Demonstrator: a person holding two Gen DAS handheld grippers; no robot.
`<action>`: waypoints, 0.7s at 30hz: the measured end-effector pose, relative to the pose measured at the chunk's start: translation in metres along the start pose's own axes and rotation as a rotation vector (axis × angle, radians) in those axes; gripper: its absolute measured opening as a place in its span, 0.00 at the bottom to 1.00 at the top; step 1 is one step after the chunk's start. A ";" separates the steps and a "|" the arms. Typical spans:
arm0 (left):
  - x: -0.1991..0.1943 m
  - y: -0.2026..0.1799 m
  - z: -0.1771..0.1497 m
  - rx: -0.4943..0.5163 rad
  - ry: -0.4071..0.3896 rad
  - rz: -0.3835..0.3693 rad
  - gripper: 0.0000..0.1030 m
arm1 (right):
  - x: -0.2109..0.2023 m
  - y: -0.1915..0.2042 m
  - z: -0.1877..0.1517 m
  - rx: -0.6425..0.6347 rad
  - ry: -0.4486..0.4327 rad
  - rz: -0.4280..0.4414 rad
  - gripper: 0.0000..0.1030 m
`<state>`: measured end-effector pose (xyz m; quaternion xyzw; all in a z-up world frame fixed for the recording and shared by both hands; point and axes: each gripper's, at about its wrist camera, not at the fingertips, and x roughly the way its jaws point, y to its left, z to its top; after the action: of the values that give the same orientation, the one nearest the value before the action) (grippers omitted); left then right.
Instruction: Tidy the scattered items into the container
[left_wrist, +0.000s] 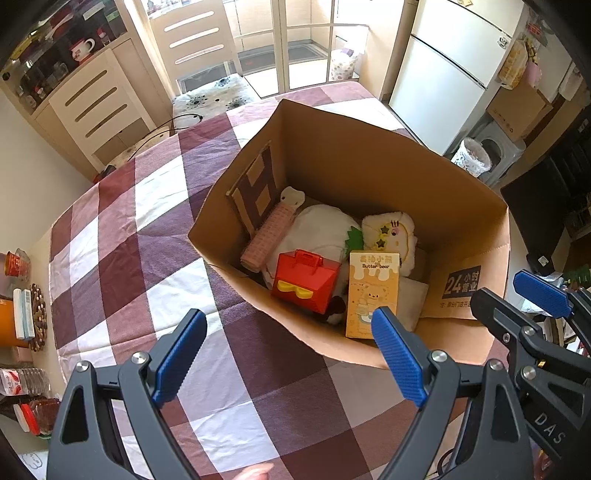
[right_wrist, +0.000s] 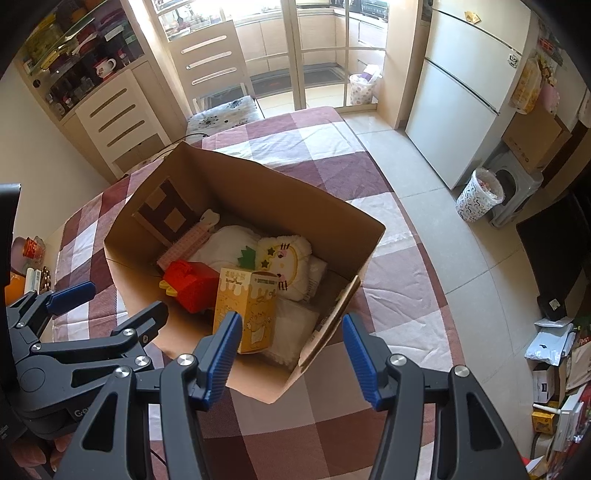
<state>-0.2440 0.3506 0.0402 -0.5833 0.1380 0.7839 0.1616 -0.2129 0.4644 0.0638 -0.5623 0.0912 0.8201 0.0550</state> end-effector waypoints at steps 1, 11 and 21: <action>0.000 0.000 0.000 -0.002 0.001 -0.002 0.89 | 0.000 0.000 0.000 0.000 0.000 0.001 0.56; 0.002 0.001 -0.001 -0.008 -0.003 -0.018 0.89 | 0.001 0.000 0.001 0.001 0.001 0.000 0.56; -0.002 -0.001 -0.001 -0.001 -0.032 -0.007 0.89 | 0.000 0.002 0.000 -0.001 -0.008 0.004 0.56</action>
<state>-0.2426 0.3508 0.0417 -0.5712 0.1327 0.7928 0.1663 -0.2133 0.4628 0.0643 -0.5590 0.0916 0.8224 0.0535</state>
